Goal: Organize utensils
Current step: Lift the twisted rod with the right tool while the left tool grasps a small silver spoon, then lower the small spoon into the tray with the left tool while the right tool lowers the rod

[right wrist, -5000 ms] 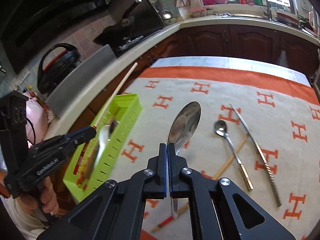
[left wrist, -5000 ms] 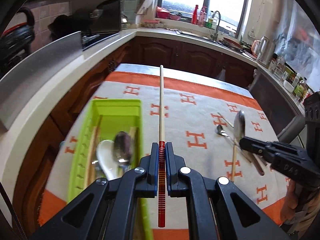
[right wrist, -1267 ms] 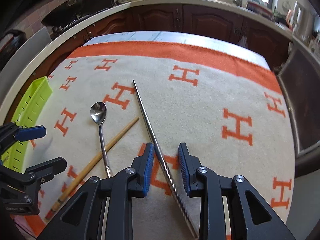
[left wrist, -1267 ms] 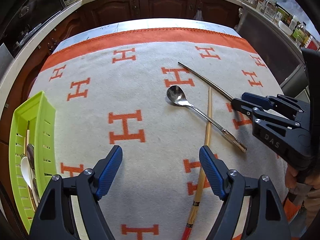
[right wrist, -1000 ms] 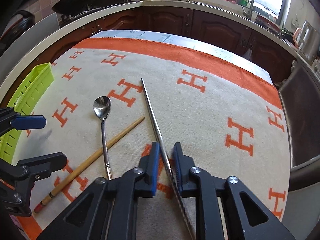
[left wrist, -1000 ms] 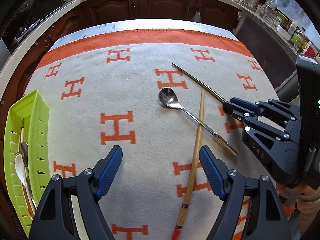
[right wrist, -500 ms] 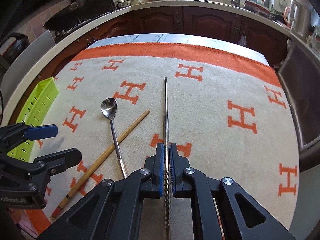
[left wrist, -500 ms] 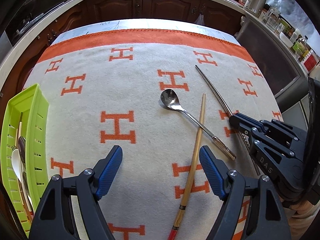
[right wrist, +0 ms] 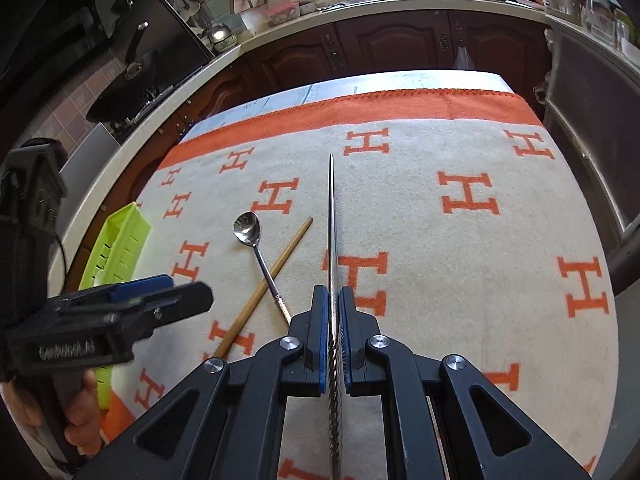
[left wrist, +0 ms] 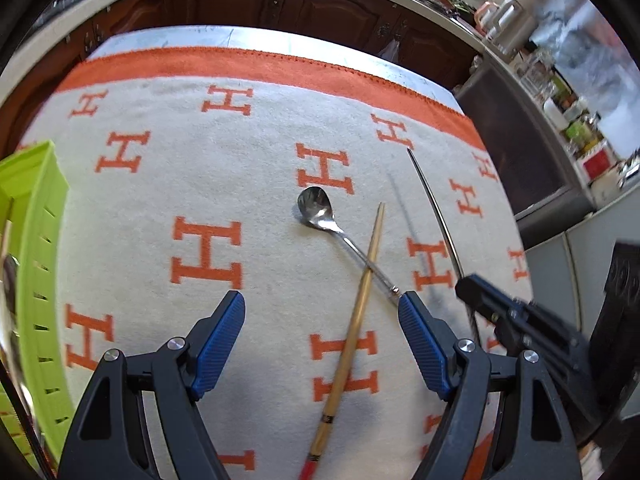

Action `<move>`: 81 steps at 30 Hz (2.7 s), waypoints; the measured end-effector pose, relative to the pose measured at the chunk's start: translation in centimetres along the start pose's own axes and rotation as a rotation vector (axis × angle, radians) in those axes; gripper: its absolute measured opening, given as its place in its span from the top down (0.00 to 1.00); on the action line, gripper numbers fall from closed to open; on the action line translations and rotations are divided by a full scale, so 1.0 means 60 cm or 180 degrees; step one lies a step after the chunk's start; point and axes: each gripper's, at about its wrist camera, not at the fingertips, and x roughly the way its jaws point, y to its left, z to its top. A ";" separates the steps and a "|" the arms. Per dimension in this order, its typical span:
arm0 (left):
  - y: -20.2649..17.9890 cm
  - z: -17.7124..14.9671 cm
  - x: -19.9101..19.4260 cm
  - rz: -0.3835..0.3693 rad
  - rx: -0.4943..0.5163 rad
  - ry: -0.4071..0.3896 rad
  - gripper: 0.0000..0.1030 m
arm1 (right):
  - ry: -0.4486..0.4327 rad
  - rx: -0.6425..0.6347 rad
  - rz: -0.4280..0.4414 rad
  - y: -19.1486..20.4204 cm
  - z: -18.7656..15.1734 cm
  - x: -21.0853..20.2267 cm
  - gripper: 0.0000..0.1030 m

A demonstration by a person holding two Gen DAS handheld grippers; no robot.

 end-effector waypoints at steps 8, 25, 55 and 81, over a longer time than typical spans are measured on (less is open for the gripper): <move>0.000 0.030 0.043 -0.0066 -0.0347 0.0157 0.39 | -0.0018 0.0154 0.0071 -0.018 -0.025 -0.017 0.95; -0.060 0.080 0.098 0.0584 -0.0511 0.0262 0.86 | -0.0075 0.0441 0.0168 -0.065 -0.047 -0.041 0.95; -0.033 -0.002 0.021 0.0407 0.0552 -0.0171 0.99 | -0.0120 0.0364 0.0282 -0.023 -0.058 -0.079 0.95; 0.282 -0.131 -0.230 0.1108 0.0060 -0.0586 0.99 | 0.0455 -0.0305 0.1009 0.431 -0.030 -0.048 0.95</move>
